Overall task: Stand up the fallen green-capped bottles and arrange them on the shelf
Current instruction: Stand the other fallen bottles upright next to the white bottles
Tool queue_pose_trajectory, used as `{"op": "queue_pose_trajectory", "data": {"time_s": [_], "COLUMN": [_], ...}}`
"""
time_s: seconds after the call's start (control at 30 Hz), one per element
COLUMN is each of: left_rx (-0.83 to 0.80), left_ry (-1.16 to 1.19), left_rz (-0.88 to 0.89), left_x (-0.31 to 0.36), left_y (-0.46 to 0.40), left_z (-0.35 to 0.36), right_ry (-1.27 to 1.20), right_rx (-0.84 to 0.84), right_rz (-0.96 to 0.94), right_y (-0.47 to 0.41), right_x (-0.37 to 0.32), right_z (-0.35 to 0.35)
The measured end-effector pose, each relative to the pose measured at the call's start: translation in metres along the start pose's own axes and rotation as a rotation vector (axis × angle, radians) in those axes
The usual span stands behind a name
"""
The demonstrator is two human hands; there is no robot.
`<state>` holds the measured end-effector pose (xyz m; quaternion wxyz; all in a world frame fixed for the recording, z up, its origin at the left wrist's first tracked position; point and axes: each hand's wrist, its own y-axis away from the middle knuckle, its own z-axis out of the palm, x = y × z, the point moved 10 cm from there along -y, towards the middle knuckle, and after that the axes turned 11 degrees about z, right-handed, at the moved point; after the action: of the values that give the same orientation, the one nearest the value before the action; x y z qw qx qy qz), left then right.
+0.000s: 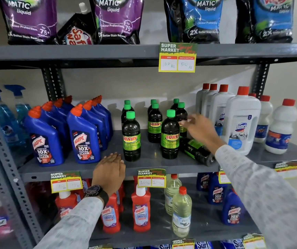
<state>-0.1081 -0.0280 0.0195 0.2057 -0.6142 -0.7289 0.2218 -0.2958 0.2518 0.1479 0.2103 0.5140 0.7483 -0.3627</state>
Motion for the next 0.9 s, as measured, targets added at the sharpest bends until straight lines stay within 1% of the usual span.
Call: {"op": "queue_pose_trajectory", "data": {"time_s": [0.03, 0.1, 0.17, 0.2, 0.27, 0.47, 0.57, 0.67, 0.77, 0.9], "left_rx": [-0.001, 0.0, -0.006, -0.014, -0.025, -0.028, -0.034, -0.032, -0.056, -0.057], "left_ry": [-0.004, -0.005, -0.005, -0.008, -0.021, -0.016, 0.003, -0.008, -0.033, -0.046], "left_rz": [0.002, 0.002, 0.003, 0.003, 0.009, 0.0, 0.005, 0.019, 0.011, -0.009], "left_x": [0.0, 0.0, 0.001, 0.0, 0.001, 0.0, 0.009, 0.013, 0.006, 0.0], "left_y": [0.0, 0.0, 0.0, 0.001, 0.0, 0.002, 0.002, -0.006, -0.005, -0.002], "left_z": [0.0, 0.001, 0.001, 0.002, 0.003, 0.005, 0.014, 0.011, 0.01, 0.011], "right_ry": [0.104, 0.279, 0.363, 0.382, 0.414, 0.187, -0.034, -0.238, -0.311, -0.295], "right_rx": [-0.067, -0.256, -0.413, -0.454, -0.467, -0.413, -0.303, -0.122, -0.01, 0.057], "right_rz": [0.063, 0.213, 0.338, 0.369, 0.387, 0.449, 0.456, 0.378, 0.287, 0.277], "right_y": [-0.004, -0.006, 0.004, 0.008, 0.013, 0.01, 0.002, -0.006, 0.003, 0.016], "right_x": [0.011, 0.037, 0.053, 0.058, 0.063, 0.073, 0.081, 0.081, 0.075, 0.095], "right_z": [0.003, 0.014, 0.02, 0.022, 0.021, 0.007, -0.02, -0.049, -0.052, -0.033]}}
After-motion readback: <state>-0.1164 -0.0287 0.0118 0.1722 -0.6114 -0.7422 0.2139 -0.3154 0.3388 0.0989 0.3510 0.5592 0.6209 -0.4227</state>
